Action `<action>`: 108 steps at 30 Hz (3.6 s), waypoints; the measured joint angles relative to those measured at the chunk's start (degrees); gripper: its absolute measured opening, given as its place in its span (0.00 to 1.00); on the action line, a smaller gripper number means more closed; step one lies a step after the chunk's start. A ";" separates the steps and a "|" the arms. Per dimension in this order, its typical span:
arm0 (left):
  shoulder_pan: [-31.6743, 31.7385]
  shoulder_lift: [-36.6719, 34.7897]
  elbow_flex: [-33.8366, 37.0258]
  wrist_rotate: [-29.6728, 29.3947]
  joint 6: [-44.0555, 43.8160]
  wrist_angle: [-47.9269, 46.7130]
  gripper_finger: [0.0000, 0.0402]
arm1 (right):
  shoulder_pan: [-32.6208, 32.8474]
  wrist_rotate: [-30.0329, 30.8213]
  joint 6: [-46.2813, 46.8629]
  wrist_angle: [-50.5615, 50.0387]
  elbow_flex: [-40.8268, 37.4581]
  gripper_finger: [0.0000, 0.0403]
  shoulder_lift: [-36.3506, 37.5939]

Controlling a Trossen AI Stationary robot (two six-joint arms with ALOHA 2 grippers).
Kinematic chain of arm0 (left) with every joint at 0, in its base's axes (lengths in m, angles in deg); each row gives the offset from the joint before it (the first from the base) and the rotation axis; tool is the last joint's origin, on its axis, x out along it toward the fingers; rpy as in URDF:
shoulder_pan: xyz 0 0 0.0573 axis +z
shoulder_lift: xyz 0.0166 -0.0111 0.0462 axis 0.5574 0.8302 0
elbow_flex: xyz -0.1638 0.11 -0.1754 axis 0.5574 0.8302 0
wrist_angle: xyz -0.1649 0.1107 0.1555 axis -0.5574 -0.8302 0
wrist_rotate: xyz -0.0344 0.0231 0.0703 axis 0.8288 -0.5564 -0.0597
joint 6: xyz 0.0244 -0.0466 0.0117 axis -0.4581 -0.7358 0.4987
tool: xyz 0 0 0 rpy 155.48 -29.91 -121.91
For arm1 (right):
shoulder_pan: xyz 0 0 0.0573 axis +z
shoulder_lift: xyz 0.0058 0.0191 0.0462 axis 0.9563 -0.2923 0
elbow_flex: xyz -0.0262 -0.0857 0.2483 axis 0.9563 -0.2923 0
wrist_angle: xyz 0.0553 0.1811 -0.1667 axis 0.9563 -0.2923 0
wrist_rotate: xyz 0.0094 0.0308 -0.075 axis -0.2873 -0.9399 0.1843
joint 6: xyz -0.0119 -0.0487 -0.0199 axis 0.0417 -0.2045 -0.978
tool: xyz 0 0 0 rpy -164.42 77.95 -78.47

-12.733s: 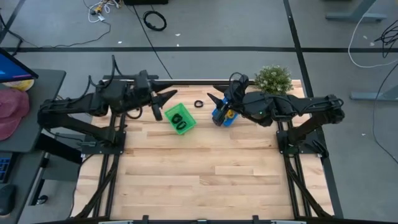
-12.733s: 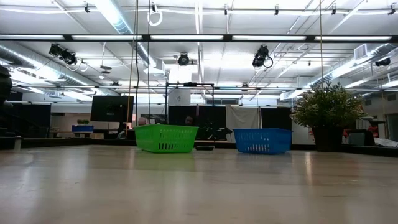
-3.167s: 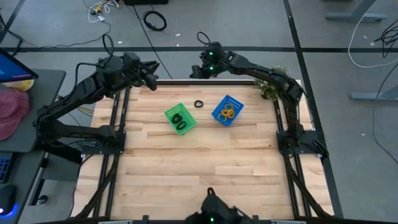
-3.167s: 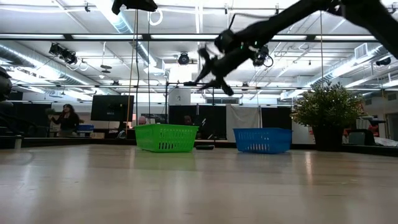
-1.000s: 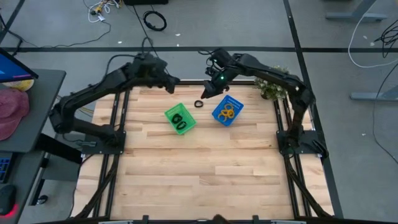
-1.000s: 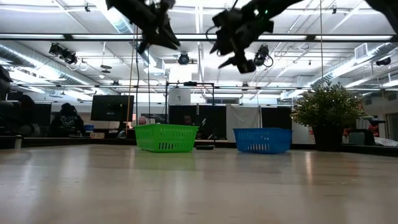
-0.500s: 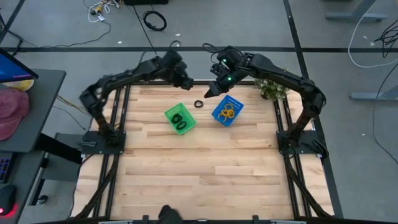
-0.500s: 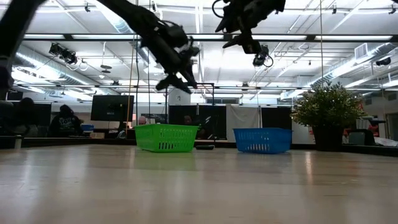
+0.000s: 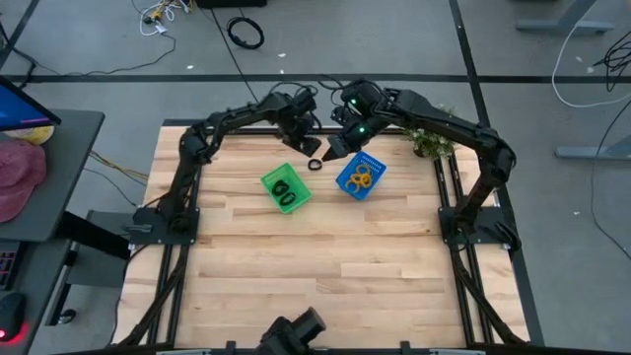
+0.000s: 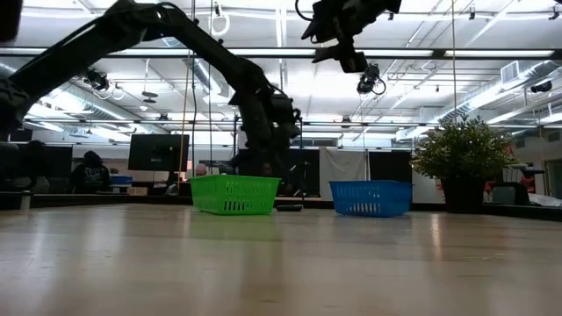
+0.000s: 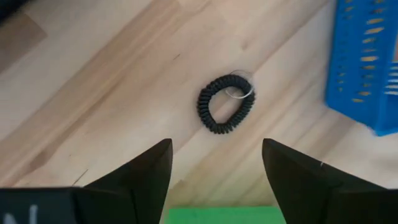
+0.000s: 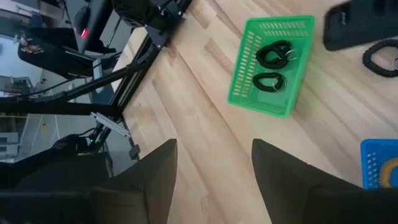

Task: Sort spring keychains
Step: Put the black spring keychain into the green bin

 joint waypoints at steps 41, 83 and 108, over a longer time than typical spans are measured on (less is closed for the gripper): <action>-2.09 8.61 -4.94 0.84 17.69 1.63 0.11 | 1.04 -1.09 4.51 8.26 -0.02 0.52 -0.07; -2.72 2.33 -4.88 -11.12 11.66 -2.40 0.59 | 0.65 3.02 2.60 5.52 -0.07 0.52 6.99; 0.21 9.36 -4.95 -0.76 5.98 3.49 0.46 | 0.65 3.02 2.94 7.05 -0.07 0.52 6.99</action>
